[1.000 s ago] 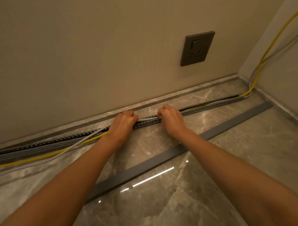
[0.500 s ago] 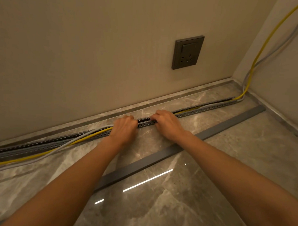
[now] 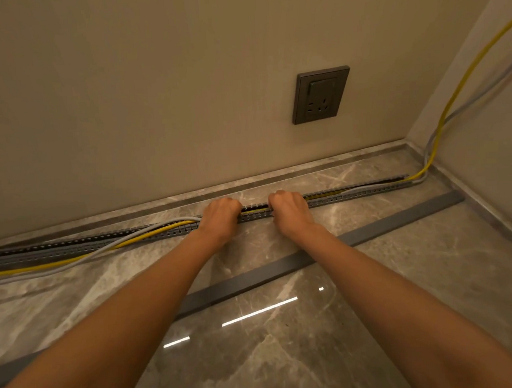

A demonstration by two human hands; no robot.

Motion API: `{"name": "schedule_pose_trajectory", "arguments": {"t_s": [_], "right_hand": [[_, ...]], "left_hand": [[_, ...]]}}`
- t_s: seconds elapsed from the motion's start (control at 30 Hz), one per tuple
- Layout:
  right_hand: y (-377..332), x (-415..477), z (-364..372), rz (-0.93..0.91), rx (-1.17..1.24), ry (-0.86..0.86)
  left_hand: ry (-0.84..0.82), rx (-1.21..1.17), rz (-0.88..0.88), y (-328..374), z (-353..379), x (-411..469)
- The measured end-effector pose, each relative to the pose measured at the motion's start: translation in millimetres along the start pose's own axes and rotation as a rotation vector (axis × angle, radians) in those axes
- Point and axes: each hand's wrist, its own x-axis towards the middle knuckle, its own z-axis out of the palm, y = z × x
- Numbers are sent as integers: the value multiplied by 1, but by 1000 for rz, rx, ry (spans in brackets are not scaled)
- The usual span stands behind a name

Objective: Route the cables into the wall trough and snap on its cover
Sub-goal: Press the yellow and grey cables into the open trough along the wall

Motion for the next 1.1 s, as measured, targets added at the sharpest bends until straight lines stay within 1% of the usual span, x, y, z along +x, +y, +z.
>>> {"name": "schedule_pose_trajectory", "arguments": {"t_s": [0.1,0.2,0.3,0.43,0.53,0.6,0.67,0.73,0.9,1.0,1.1], "right_hand": [[-2,-3,-3,-42,-1,37],[-7,-5,-1,-109,-10,85],[-20,-2,0,-140,34,69],[-52,7,4,-166,125,24],[-81,9,10,-201,202,-32],[-100,10,14,-223,238,-50],[-119,10,20,-224,271,-66],[-132,9,26,-215,298,-75],[-152,9,35,-125,301,-20],[-153,8,35,-110,281,-7],[-154,6,34,-104,269,-3]], "left_hand": [[20,-112,29,-6,2,-3],[99,-218,61,-17,1,-14],[172,-223,-6,-32,-3,-28],[135,-203,-133,-68,-6,-44],[66,-157,-222,-100,-8,-55],[13,-118,-242,-120,-9,-61],[-20,-58,-225,-138,-7,-68],[-15,-19,-190,-148,-3,-71],[19,37,-56,-165,0,-74],[1,26,13,-174,-5,-68],[-41,-51,72,-181,-10,-61]]}}
